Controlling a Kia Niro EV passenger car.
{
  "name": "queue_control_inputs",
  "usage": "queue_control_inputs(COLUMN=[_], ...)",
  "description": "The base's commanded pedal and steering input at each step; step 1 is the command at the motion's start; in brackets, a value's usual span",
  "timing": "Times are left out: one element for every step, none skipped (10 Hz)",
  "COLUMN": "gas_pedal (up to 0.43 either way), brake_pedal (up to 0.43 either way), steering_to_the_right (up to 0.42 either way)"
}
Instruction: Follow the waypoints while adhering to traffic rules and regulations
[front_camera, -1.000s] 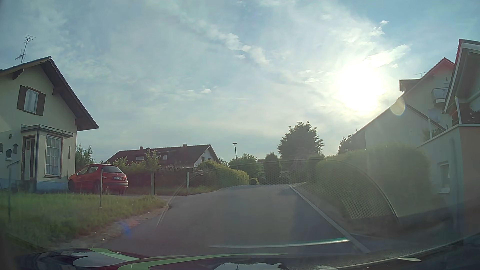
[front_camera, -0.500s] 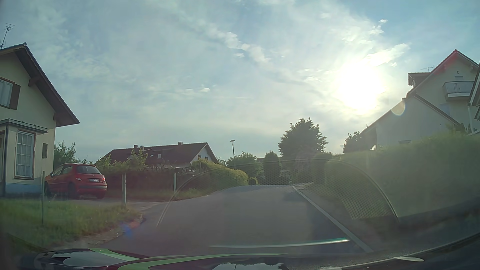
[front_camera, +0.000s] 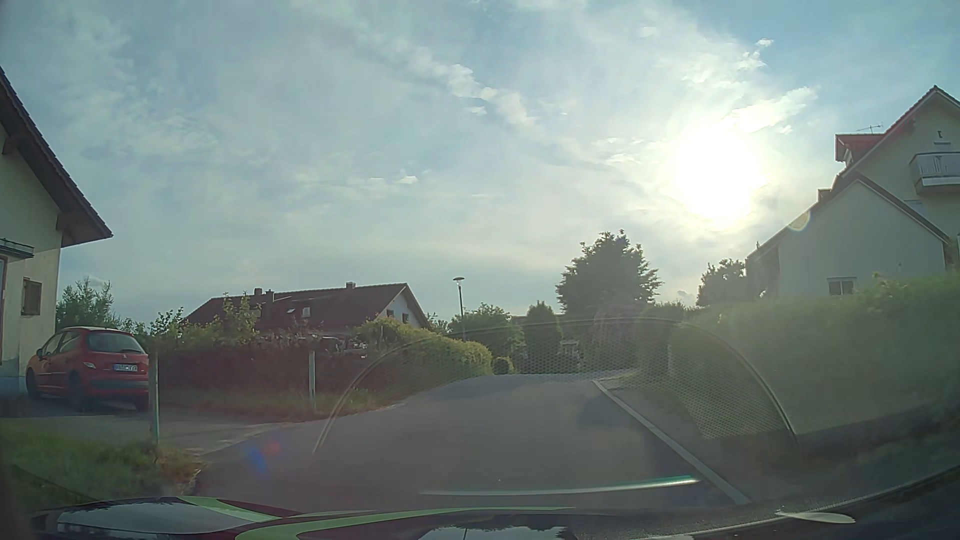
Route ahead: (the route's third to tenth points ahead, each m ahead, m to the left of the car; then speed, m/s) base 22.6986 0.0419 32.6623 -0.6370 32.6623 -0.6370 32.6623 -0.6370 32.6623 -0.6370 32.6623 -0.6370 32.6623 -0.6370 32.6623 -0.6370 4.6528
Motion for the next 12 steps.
queue_control_inputs(gas_pedal=[0.220,0.220,0.220,0.220,0.220,0.220,0.220,0.209,0.197,0.189,0.177,0.177], brake_pedal=[0.000,0.000,0.000,0.000,0.000,0.000,0.000,0.000,0.000,0.000,0.000,0.000], steering_to_the_right=[0.026,0.029,0.030,0.032,0.032,0.031,0.030,0.030,0.030,0.029,0.027,0.027])
